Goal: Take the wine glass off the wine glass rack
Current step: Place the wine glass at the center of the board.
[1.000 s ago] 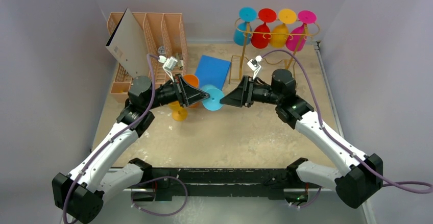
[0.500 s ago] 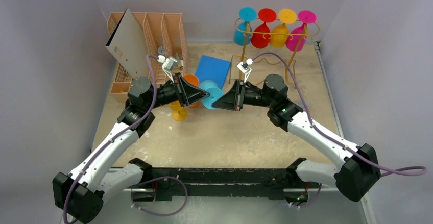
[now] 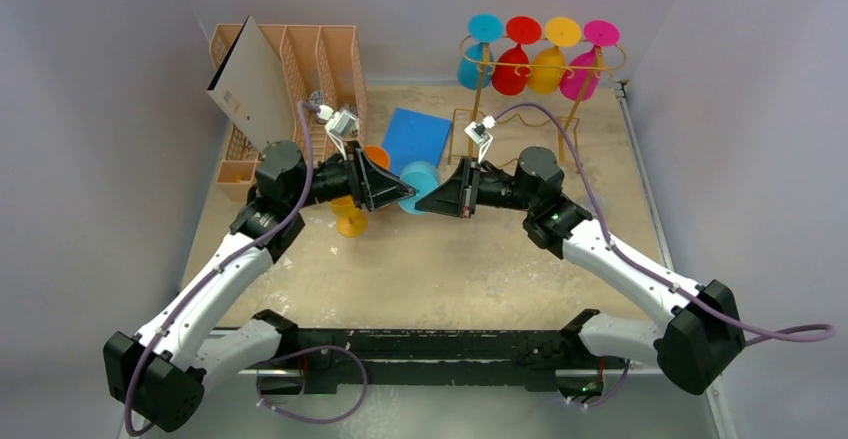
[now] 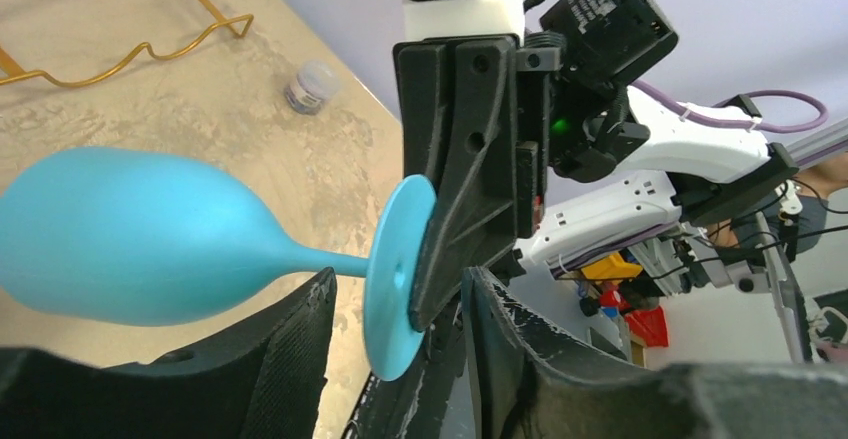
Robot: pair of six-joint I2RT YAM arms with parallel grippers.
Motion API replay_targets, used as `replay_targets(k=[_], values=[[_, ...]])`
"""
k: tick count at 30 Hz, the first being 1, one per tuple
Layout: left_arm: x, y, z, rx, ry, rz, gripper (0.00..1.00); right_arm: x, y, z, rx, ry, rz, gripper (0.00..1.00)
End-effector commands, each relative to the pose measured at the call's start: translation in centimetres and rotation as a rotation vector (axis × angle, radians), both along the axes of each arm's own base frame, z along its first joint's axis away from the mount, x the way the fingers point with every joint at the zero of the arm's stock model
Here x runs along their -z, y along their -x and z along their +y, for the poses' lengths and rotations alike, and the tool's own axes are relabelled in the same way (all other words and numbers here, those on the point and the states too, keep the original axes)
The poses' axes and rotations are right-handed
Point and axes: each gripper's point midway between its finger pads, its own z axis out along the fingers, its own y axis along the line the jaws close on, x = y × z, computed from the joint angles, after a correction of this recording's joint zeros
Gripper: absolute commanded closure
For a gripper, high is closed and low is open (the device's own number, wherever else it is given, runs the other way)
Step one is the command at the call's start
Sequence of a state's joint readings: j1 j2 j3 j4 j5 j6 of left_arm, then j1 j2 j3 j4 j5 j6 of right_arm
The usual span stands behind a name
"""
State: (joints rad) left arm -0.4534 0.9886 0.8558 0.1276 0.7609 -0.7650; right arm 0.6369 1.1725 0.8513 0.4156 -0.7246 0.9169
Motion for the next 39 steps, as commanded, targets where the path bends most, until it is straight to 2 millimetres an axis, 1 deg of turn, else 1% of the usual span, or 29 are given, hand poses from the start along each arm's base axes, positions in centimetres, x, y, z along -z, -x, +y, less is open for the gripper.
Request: replay_targets(k=[1, 5, 9, 13, 17, 18, 19, 21, 23, 25, 26, 29, 35, 37, 39], values=[[-2.2, 1.1, 0.1, 0.051, -0.024, -0.085, 0.5, -0.5, 0.6, 0.1, -0.044, -0.036, -0.096, 1.0], [-2.4, 1.1, -0.1, 0.073, -0.025, -0.09, 0.49, -0.8, 1.6, 0.3, -0.12, -0.061, -0.113, 1.0], [-2.1, 1.1, -0.8, 0.13, -0.022, -0.072, 0.56, -0.9, 1.9, 0.4, -0.144, -0.066, -0.115, 1.0], [-1.5, 0.8, -1.0, 0.135, -0.031, -0.068, 0.76, -0.5, 1.9, 0.5, -0.158, -0.057, -0.101, 1.0], [-1.6, 0.8, -1.1, 0.145, -0.021, -0.077, 0.97, 0.1, 1.9, 0.6, -0.168, -0.044, -0.081, 1.0], [-1.6, 0.9, -1.1, 0.148, -0.017, -0.078, 1.0, 0.2, 1.9, 0.6, -0.166, -0.041, -0.078, 0.99], [-1.6, 0.9, -1.1, 0.15, -0.015, -0.079, 1.0, 0.2, 1.9, 0.5, -0.163, -0.037, -0.079, 0.94], [-1.5, 0.9, -1.1, 0.152, -0.01, -0.077, 1.0, 0.3, 1.8, 0.5, -0.152, -0.03, -0.08, 0.76], [-1.5, 1.0, -1.1, 0.151, -0.004, -0.081, 1.0, 0.5, 1.8, 0.4, -0.148, -0.018, -0.077, 0.62], [-1.5, 1.0, -1.0, 0.139, 0.002, -0.088, 1.0, 0.7, 1.8, 0.2, -0.139, -0.008, -0.075, 0.53], [-1.6, 1.0, -1.0, 0.133, 0.005, -0.095, 1.0, 0.8, 1.7, 0.2, -0.129, -0.005, -0.066, 0.52], [-1.7, 1.0, -0.8, 0.119, 0.011, -0.114, 1.0, 0.7, 1.4, 0.1, -0.09, -0.026, -0.052, 0.54], [-1.9, 1.2, -0.8, 0.118, 0.009, -0.141, 1.0, -0.1, 0.7, 0.3, -0.041, -0.072, -0.037, 0.77], [-2.0, 1.2, -0.8, 0.111, 0.009, -0.152, 1.0, -0.3, 0.6, 0.5, -0.041, -0.095, -0.023, 0.79], [-2.0, 1.2, -0.8, 0.109, 0.008, -0.153, 1.0, -0.5, 0.5, 0.7, -0.042, -0.115, -0.024, 0.77]])
